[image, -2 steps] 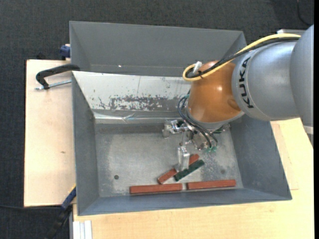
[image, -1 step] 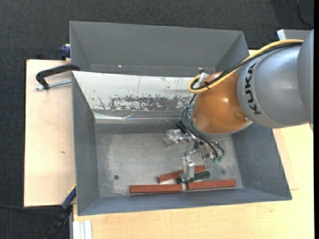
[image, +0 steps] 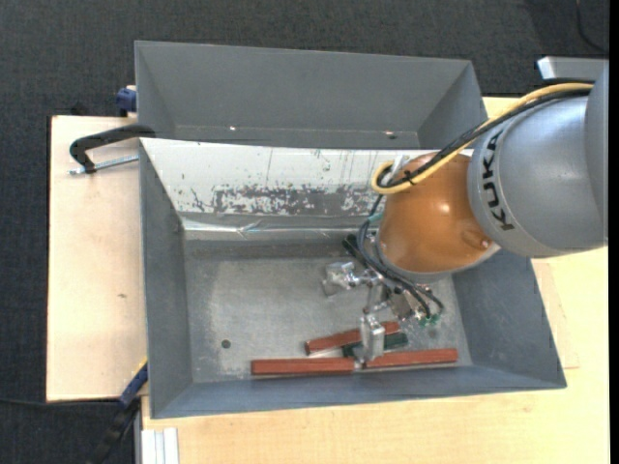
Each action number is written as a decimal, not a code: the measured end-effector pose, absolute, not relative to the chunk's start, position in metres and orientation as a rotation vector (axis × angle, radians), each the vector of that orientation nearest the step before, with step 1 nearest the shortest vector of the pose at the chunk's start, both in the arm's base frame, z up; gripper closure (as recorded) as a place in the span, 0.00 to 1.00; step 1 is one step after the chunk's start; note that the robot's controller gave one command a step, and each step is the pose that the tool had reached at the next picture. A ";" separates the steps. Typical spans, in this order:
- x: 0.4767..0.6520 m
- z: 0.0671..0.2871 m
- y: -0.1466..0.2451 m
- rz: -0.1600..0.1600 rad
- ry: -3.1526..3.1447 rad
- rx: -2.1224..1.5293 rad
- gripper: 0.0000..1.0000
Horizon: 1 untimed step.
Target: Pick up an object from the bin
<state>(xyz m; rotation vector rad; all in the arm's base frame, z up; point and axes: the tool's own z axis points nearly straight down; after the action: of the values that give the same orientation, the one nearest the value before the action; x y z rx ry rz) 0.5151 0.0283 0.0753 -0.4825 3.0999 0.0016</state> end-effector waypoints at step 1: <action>0.514 0.088 0.031 0.002 3.092 -0.549 0.00</action>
Offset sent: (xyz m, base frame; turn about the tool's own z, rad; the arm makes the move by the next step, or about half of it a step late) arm -0.0186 -0.0071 -0.0053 -0.1582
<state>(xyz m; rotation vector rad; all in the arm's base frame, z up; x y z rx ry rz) 0.5142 0.0313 0.0879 -0.5489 3.0918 0.0024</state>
